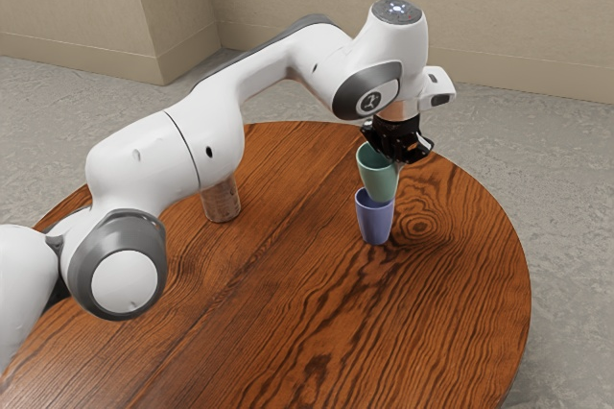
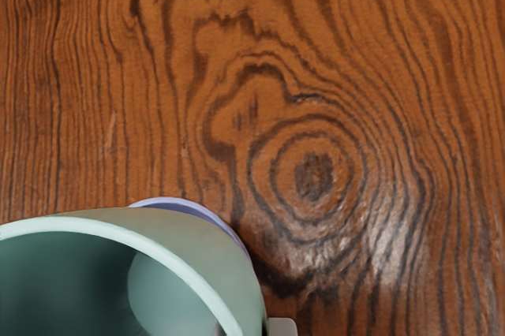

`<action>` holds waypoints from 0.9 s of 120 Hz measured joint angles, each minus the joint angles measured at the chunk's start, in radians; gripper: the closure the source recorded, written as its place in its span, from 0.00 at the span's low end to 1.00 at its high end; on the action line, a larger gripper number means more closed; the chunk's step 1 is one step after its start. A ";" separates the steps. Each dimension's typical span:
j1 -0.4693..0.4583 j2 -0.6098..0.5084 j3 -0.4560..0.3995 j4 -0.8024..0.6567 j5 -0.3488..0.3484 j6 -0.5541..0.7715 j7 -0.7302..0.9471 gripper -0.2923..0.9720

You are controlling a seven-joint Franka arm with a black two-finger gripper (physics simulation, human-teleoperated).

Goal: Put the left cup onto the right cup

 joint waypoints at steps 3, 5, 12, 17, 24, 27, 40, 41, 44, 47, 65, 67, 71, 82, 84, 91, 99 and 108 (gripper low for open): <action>0.000 0.000 0.000 0.000 0.000 0.001 0.000 0.85; 0.000 0.000 0.000 0.000 0.000 0.001 0.000 0.85; 0.000 0.000 0.000 0.000 0.000 0.002 0.000 0.85; 0.000 0.000 -0.001 0.000 0.000 0.003 0.000 0.85; 0.000 0.000 -0.002 0.000 0.000 0.004 0.000 0.85; 0.000 0.000 -0.002 0.000 0.000 0.004 0.000 0.85; 0.001 0.000 0.001 0.000 0.000 0.006 -0.001 0.85; 0.001 0.000 0.001 0.000 0.000 0.006 -0.001 0.85; 0.001 0.001 0.002 0.000 0.000 0.007 -0.001 0.85; 0.001 0.001 0.003 0.000 0.000 0.009 -0.001 0.85; 0.005 0.003 0.006 0.000 0.001 0.022 0.001 0.85; 0.006 0.003 0.006 0.000 0.001 0.023 0.001 0.85; 0.007 0.003 0.006 0.000 0.001 0.024 0.001 0.85; 0.011 0.003 0.007 0.001 0.002 0.025 0.003 0.85; 0.011 0.003 0.007 0.001 0.002 0.025 0.003 0.85; 0.011 0.002 0.007 0.001 0.001 0.025 0.004 0.85; 0.011 0.001 0.007 0.001 0.001 0.023 0.005 0.85; 0.011 0.000 0.007 0.003 -0.001 0.012 0.005 0.85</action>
